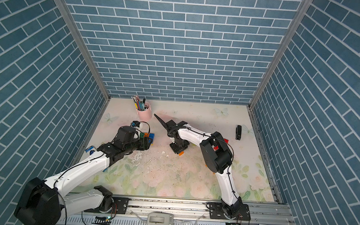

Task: Assemble a rectangle with lego
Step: Adjust the lego brick at the center of the board, then pick up the lego brick from the center of the board.

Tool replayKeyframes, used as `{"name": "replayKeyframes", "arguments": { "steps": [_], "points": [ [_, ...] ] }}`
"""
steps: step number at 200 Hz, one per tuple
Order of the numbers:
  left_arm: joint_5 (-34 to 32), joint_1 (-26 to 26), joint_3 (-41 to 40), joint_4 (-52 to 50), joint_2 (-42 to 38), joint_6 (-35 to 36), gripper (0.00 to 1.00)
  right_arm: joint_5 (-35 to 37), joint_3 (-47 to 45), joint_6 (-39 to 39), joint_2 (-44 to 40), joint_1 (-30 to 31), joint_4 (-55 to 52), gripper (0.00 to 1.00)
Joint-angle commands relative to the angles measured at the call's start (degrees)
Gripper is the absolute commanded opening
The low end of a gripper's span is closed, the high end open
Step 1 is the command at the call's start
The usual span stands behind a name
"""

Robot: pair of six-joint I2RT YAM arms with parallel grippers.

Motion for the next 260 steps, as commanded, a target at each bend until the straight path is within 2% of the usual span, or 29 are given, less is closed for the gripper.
{"name": "replayKeyframes", "arguments": {
  "steps": [1,14,34,52,73,91,109,131,147,178,260],
  "points": [
    [0.7,0.5,-0.7,0.4,0.2,-0.3,0.68,-1.1,1.1,-5.9,1.9,0.2,-2.6,0.45],
    [0.3,0.5,-0.4,-0.1,-0.1,-0.1,0.68,-1.9,1.0,-5.0,0.1,-0.2,-2.4,0.53],
    [-1.0,0.5,-0.1,-0.7,-1.0,0.3,0.69,-2.5,-0.1,-1.9,-5.5,-1.2,-1.9,0.59],
    [-3.1,0.3,0.1,-1.2,-2.2,1.1,0.7,-0.4,-3.4,3.6,-12.9,-2.4,-0.9,0.59],
    [-7.1,-1.3,1.0,-2.2,-3.2,3.4,0.71,2.7,-12.6,15.7,-23.5,-4.6,0.8,0.55],
    [-13.2,-7.4,3.2,-3.7,-2.0,7.0,0.73,5.2,-22.2,25.7,-31.9,-7.2,0.0,0.5],
    [-17.1,-14.6,5.0,-2.7,0.8,8.9,0.75,9.7,-29.0,30.5,-37.6,-8.6,-3.8,0.48],
    [-17.2,-21.4,6.7,-0.1,5.3,7.3,0.76,12.4,-34.4,33.5,-42.7,-8.9,-8.4,0.49],
    [-15.5,-23.7,7.0,2.9,8.2,4.8,0.75,11.7,-39.1,34.1,-46.2,-10.0,-8.7,0.49],
    [-11.8,-24.3,7.4,6.1,12.4,1.3,0.74,11.1,-44.5,33.3,-48.1,-11.9,-6.3,0.49],
    [-12.2,-24.3,7.6,4.2,12.4,3.4,0.73,9.1,-48.2,29.3,-40.8,-18.9,3.4,0.51]
  ]
}}
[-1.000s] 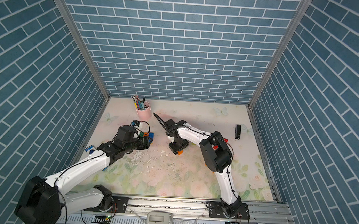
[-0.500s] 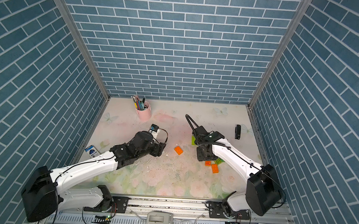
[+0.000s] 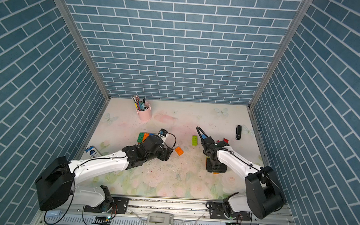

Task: Assemble a rectangle with lego
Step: Pick up the lego brick from the center of the board, then place the lego brick at the center of the board.

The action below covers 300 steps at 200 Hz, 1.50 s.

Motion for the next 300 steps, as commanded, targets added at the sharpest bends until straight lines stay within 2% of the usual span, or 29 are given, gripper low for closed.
{"name": "replayKeyframes", "arguments": {
  "steps": [1,47,87,101,127,145,169,190,213,243,274,300],
  "points": [
    [0.2,-0.1,1.1,-0.1,-0.2,0.4,0.73,-0.5,-0.5,-0.8,1.9,-1.6,3.3,0.51],
    [0.2,-0.1,1.4,-0.1,0.2,0.6,0.73,-2.4,-2.0,-2.2,5.2,-3.4,7.8,0.48],
    [-0.3,0.0,1.7,-1.1,0.2,1.2,0.73,-3.5,-1.5,-2.5,3.0,-3.4,7.1,0.25],
    [-1.1,0.6,2.0,-2.3,-0.3,1.3,0.73,-3.1,0.2,-1.8,0.8,-2.9,3.2,0.23],
    [-1.3,5.0,0.7,-3.9,-3.1,0.6,0.73,-1.5,5.8,-2.0,-3.4,-1.0,-6.1,0.22],
    [0.2,10.1,-1.1,-4.4,-5.4,-0.8,0.73,-5.2,9.2,-5.2,-3.5,2.6,-6.8,0.21],
    [3.4,17.7,-3.5,-4.4,-7.8,-2.9,0.72,-8.4,12.7,-13.7,2.3,10.9,-2.5,0.21],
    [3.1,21.1,-4.4,-6.4,-9.5,-3.0,0.73,-10.1,16.0,-20.1,9.0,15.3,1.9,0.2],
    [2.4,25.1,-4.8,-9.5,-12.6,-3.3,0.73,-13.4,19.2,-23.3,15.1,16.4,5.3,0.19],
    [4.0,30.2,-8.6,-10.0,-16.1,-4.3,0.73,-12.2,22.6,-27.8,21.7,17.3,5.3,0.19],
    [5.9,31.0,-9.2,-8.6,-14.1,-4.9,0.73,-12.7,25.7,-29.4,25.8,17.4,4.9,0.2],
    [7.5,31.0,-8.4,-6.8,-11.1,-5.0,0.73,-11.9,27.9,-30.6,28.1,17.3,4.7,0.26]
  ]
}}
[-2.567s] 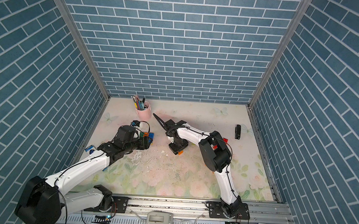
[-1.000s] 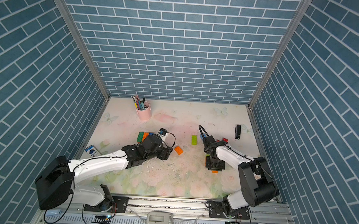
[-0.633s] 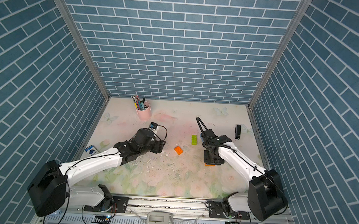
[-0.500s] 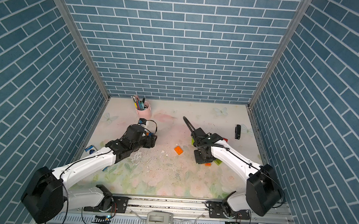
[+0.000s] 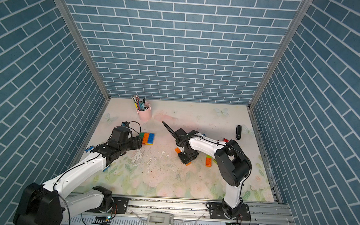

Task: Assemble a rectangle with lego
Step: Place the lego brick at the center of the board.

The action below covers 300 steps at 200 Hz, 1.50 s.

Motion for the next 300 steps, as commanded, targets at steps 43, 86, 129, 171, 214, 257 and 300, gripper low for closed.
{"name": "replayKeyframes", "arguments": {
  "steps": [43,86,129,171,214,257,300],
  "points": [
    [4.0,0.3,1.2,2.7,4.7,-0.4,0.73,1.3,3.5,-4.3,3.8,0.2,-0.6,0.41],
    [5.0,0.3,1.2,3.2,5.4,-0.6,0.73,1.3,4.2,-4.3,4.6,-0.3,0.2,0.44],
    [5.5,0.3,1.0,3.5,5.9,-0.7,0.72,0.6,4.8,-5.3,5.0,-1.0,0.6,0.34],
    [5.8,0.3,1.2,3.6,6.2,-0.7,0.72,0.0,5.2,-5.6,5.7,-1.3,0.5,0.32],
    [6.3,0.3,1.2,3.9,6.2,-0.9,0.72,0.0,5.5,-5.8,5.9,-2.0,0.4,0.32],
    [6.4,0.4,1.1,4.1,6.4,-0.9,0.71,-0.8,6.1,-6.0,6.7,-2.1,0.1,0.32],
    [6.4,0.4,1.1,4.1,6.4,-0.9,0.72,-1.2,6.9,-6.0,7.6,-2.1,-0.3,0.32]
  ]
}}
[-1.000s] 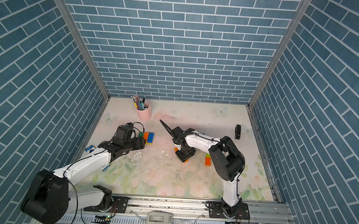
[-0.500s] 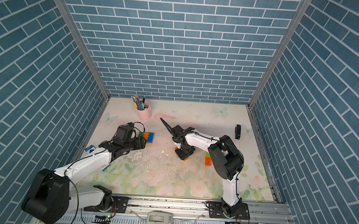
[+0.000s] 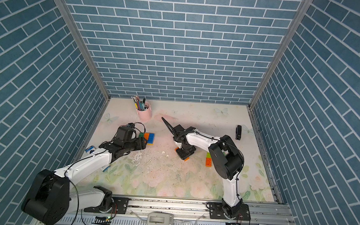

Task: Assemble a rectangle with lego
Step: Place the lego brick at the center of the board.

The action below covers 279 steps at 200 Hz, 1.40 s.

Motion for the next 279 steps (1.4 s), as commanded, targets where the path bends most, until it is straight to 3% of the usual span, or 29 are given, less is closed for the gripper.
{"name": "replayKeyframes", "arguments": {
  "steps": [1,92,164,279],
  "points": [
    [0.2,0.3,1.2,0.5,0.8,0.0,0.71,-1.0,1.4,-2.1,1.8,-0.2,-1.1,0.32],
    [0.3,0.3,1.2,0.6,0.8,0.1,0.71,-1.9,2.8,-2.0,3.2,-0.2,-2.2,0.31],
    [0.3,0.3,0.6,1.0,0.7,0.0,0.72,-3.9,2.0,2.4,1.8,-0.1,-4.1,0.3],
    [0.2,0.3,0.3,0.9,0.4,0.2,0.72,-2.9,3.2,1.6,4.6,-0.1,-4.0,0.31]
  ]
}}
